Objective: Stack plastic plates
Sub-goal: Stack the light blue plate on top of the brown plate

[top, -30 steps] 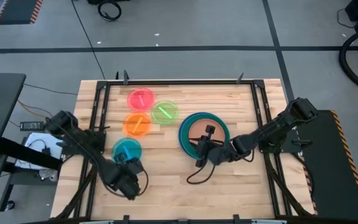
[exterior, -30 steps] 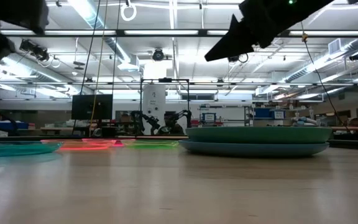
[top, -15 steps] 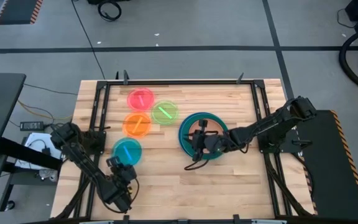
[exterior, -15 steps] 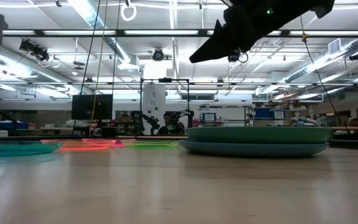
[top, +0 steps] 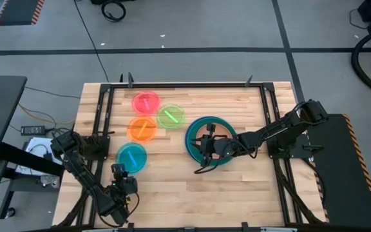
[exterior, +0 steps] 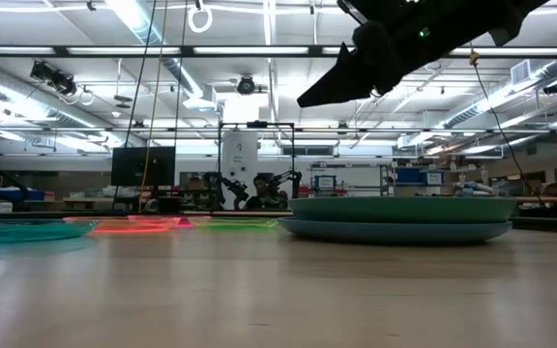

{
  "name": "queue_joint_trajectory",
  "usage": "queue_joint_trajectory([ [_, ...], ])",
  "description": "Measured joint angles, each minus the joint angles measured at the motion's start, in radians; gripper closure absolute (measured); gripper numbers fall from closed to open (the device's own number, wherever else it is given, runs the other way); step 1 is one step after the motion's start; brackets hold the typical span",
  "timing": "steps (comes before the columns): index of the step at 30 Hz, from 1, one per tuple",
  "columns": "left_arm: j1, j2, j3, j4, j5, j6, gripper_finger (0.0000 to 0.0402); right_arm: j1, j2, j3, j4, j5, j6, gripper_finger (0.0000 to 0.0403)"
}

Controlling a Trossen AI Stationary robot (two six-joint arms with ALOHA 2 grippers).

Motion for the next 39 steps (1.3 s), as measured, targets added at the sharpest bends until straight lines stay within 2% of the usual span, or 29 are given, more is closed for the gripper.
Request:
queue_joint_trajectory([
  [22, 0.017, -0.004, -0.154, 0.119, 0.05, 0.072, 0.0233, 0.007, 0.0, 0.0, -0.001, 0.0, 0.009, 0.0331],
  [28, 0.017, -0.002, -0.157, 0.121, 0.058, 0.073, 0.028, 0.007, 0.0, 0.0, -0.002, -0.007, 0.011, 0.0331],
  [37, 0.018, 0.0, -0.158, 0.146, 0.105, 0.076, 0.0384, 0.007, 0.0, 0.0, -0.002, -0.008, 0.011, 0.0331],
  [39, 0.018, 0.0, -0.155, 0.149, 0.116, 0.076, 0.0393, 0.007, 0.0, 0.0, -0.003, -0.008, 0.011, 0.0331],
])
